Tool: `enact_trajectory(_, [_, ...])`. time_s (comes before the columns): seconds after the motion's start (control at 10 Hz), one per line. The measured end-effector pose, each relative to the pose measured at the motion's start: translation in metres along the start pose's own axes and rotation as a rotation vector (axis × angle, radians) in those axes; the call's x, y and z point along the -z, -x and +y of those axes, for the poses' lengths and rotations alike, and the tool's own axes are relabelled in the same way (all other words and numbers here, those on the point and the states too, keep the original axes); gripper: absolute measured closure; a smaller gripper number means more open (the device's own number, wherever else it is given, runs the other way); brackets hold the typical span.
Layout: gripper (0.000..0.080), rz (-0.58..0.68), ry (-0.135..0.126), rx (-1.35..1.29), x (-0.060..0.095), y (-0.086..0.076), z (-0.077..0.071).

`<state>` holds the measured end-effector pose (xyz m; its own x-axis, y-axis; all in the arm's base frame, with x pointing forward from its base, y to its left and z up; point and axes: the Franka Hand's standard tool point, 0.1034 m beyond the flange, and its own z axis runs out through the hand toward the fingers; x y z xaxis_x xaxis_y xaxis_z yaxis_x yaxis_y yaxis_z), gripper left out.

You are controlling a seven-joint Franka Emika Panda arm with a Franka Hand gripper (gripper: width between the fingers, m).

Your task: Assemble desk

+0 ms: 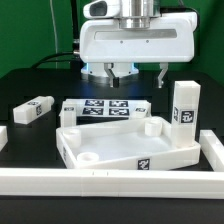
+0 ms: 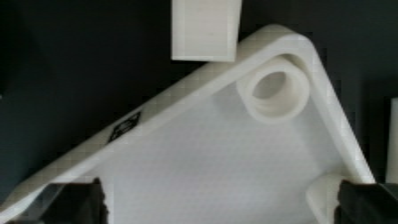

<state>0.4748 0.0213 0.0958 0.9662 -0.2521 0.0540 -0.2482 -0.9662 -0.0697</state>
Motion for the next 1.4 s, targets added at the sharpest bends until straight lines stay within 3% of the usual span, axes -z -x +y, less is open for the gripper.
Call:
enact_trajectory(0.6, [0.0151, -0.369, 0.002, 0.035, -0.006, 0.002, -0.009])
enact_trajectory(0.9, [0.0151, -0.544, 0.009, 0.023, -0.008, 0.006, -0.004])
enact_trajectory(1.2, [0.0151, -0.561, -0.005, -0.016, -0.021, 0.009, 0.016])
enact_trajectory(1.4, [0.0151, -0.560, -0.003, -0.018, -0.024, 0.009, 0.017])
